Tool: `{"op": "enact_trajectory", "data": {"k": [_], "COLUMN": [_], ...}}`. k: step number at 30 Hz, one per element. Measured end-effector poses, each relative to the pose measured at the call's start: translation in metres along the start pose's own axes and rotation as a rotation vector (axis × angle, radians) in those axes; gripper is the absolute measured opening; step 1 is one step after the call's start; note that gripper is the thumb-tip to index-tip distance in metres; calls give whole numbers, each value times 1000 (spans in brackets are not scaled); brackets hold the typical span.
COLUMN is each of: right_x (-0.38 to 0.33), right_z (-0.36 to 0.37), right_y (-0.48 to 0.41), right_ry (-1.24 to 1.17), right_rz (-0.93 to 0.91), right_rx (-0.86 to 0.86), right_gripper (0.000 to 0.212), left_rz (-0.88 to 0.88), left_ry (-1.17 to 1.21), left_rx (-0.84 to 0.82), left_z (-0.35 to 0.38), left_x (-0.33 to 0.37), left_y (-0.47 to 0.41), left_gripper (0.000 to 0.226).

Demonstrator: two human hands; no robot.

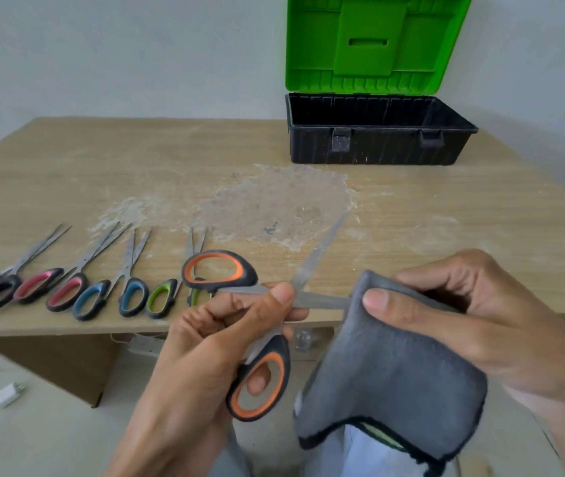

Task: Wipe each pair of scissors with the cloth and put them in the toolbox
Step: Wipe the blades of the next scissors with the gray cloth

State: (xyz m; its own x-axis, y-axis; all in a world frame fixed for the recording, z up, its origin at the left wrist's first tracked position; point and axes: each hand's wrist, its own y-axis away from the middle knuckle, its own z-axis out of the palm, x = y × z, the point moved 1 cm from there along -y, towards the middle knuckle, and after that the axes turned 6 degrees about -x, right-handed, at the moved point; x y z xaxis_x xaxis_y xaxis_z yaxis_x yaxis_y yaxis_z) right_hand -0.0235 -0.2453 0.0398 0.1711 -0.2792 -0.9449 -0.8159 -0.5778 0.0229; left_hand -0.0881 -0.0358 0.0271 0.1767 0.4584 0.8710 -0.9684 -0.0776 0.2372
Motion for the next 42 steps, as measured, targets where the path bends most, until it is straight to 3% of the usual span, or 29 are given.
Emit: {"op": "enact_trajectory", "data": {"k": [5,10,14,20,28,34,42], "right_x": [2,3,1,5,6,10,11], "right_z": [-7,-3,13,-5,8,-3,0], "right_y": [5,1,-6,-3,-4,0,2], "right_ry": [-50,19,42,85,86,142,109], "right_rz": [13,11,-51,-11,-32,19,23], "right_rx": [-18,-5,-69,26,-8,70,81], "right_gripper": [38,49,27,55,39,67,69], "left_rz": [-48,2,33,26,16,48,105], "left_ry": [26,43,17,-11,-22,-131,-69], "left_rx": [-5,8,-25,10,26,15,91], "left_z": [-3,3,12,2,1,-6,0], "left_x": [-1,-6,-10,-2,-5,-5,-9], "left_y": [-1,-2,0,-1,-2,-4,-4], "left_gripper": [35,31,16,27,34,28,17]}}
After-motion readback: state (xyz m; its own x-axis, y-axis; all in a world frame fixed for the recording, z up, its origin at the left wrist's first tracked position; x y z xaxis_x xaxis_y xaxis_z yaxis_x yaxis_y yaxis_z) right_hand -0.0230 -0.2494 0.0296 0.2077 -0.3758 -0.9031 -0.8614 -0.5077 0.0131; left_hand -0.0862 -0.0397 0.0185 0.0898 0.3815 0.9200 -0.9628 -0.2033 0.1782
